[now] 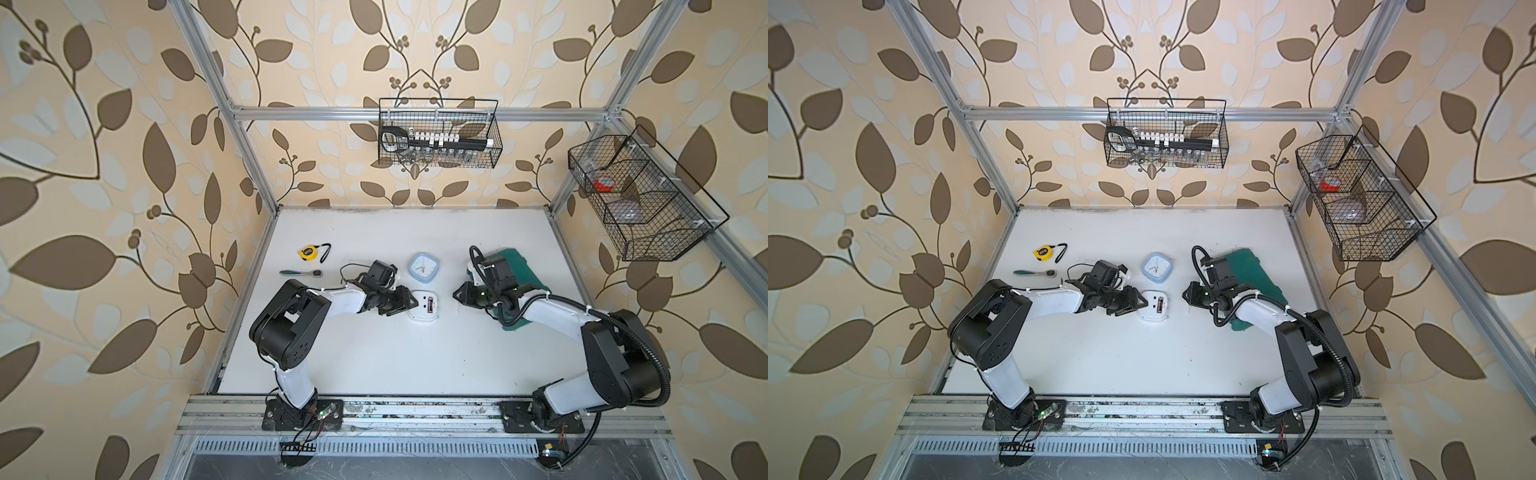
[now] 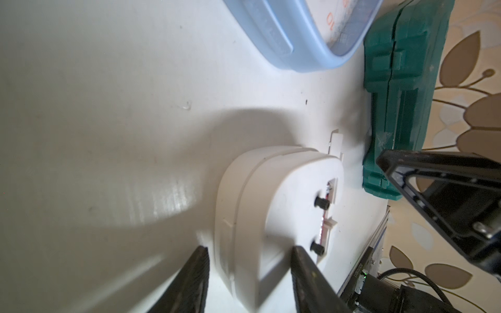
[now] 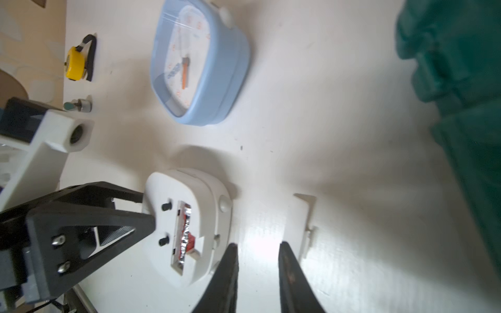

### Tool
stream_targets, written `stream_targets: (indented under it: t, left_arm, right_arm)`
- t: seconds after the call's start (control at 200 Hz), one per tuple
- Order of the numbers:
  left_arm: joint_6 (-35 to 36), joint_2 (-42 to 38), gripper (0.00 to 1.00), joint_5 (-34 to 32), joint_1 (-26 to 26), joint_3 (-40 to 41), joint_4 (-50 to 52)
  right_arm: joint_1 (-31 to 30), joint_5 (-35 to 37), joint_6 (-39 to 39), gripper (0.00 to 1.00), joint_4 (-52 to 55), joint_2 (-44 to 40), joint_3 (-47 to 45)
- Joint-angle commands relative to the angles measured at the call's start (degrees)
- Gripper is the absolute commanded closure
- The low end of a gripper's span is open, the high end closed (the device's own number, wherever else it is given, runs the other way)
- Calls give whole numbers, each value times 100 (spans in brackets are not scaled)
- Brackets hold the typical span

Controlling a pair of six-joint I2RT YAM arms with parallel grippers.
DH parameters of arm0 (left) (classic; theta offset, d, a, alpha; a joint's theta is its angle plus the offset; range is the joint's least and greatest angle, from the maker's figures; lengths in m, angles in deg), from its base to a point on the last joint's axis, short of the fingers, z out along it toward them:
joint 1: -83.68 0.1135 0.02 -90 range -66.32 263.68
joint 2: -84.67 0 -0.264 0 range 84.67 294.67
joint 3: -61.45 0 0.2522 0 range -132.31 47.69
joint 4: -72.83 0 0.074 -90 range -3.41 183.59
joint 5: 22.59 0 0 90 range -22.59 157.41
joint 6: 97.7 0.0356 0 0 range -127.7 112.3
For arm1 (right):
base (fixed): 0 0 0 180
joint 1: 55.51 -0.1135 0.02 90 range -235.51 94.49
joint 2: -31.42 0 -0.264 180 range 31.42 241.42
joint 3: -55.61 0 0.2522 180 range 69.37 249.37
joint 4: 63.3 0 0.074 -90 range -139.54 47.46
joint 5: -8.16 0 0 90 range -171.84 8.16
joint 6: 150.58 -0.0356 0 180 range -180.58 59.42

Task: Insert the battery into the alarm
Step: Pick up the cover from the center of the board.

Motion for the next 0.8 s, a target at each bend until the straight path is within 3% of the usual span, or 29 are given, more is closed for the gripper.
stream_targets:
  t: [0.0, 0.47, 0.795]
  left_arm:
    - [112, 248, 50, -311, 35, 50, 553]
    - [121, 259, 50, -287, 34, 49, 549]
    - [130, 267, 50, -293, 35, 52, 553]
  right_arm:
    - [126, 81, -76, 73, 183, -3, -119]
    - [144, -15, -158, 88, 1, 675, 89]
    - [146, -192, -244, 88, -132, 668, 42]
